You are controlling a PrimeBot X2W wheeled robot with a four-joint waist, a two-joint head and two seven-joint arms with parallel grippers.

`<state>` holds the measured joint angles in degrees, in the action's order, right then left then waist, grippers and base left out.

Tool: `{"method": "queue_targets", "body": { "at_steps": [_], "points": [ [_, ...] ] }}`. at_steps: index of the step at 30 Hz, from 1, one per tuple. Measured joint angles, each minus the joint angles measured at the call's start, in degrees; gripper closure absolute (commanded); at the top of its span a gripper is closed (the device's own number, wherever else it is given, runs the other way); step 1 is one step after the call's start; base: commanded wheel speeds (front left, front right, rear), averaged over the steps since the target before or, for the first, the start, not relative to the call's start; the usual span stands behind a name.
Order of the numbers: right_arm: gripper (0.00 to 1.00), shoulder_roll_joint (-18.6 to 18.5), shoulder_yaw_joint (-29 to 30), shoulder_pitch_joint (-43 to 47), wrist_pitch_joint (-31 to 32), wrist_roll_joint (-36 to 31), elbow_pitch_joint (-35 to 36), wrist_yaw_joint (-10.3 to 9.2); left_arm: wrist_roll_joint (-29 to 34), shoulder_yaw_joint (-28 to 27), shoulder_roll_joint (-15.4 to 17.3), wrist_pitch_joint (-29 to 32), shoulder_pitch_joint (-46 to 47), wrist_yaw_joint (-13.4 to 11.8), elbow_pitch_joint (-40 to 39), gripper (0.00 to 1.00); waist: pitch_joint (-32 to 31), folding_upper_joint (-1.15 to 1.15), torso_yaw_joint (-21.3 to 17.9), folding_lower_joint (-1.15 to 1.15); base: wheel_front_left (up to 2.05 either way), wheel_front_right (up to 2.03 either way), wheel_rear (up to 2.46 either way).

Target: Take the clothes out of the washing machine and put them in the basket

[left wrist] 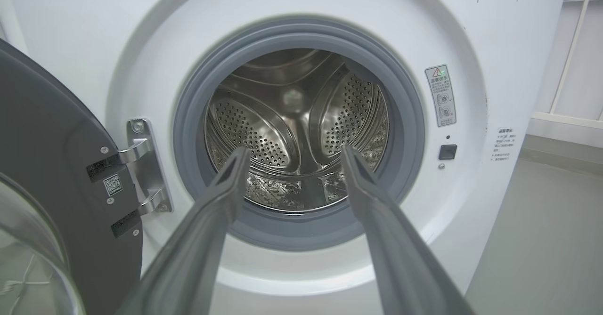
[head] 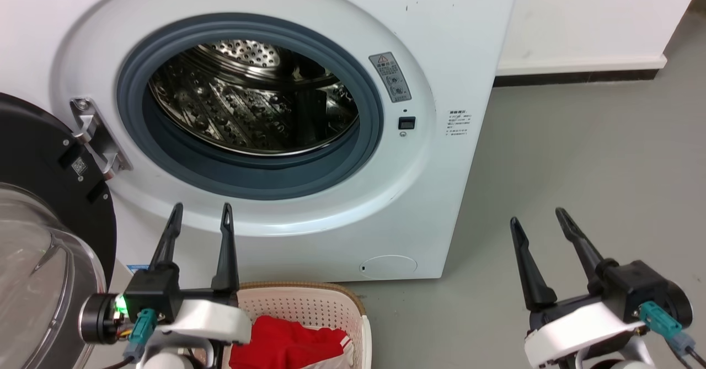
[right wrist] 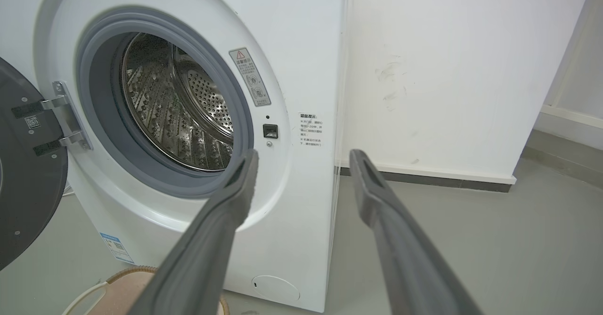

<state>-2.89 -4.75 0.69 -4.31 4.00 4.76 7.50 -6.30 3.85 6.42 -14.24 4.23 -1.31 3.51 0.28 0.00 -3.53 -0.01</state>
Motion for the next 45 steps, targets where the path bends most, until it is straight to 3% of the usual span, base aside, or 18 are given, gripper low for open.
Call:
{"method": "queue_targets", "body": {
  "at_steps": [11,29,30,34,45],
  "points": [
    [0.00,0.0,-0.6,1.7,0.1,0.5,0.1,0.00,0.0,1.3,0.2,3.7,-5.3,-1.0,-3.5,0.00,-1.2,0.00,0.3,0.00,0.00,0.00,0.00],
    [0.00,0.0,-0.6,1.9,0.3,0.5,0.2,0.00,-1.2,1.6,0.3,3.8,-5.5,-1.7,-3.7,0.00,-1.1,0.00,0.6,0.01,0.00,0.00,0.00],
    [1.00,0.0,-0.7,1.9,0.3,0.5,0.0,0.00,-1.5,1.6,0.2,3.7,-5.5,-1.7,-3.6,1.00,-1.1,0.00,0.7,0.01,0.00,0.00,0.00],
    [1.00,0.0,-0.8,2.9,0.2,1.9,-1.2,0.01,-3.1,1.6,0.0,4.0,-6.4,-1.6,-2.0,1.00,-1.1,0.00,0.7,0.01,0.00,0.00,0.00],
    [1.00,-0.7,-0.2,2.5,0.9,16.0,-3.9,0.00,-15.6,0.1,-0.3,6.4,-6.0,-0.2,0.0,1.00,-1.0,0.00,1.0,0.01,0.00,0.00,0.00]
  ]
}}
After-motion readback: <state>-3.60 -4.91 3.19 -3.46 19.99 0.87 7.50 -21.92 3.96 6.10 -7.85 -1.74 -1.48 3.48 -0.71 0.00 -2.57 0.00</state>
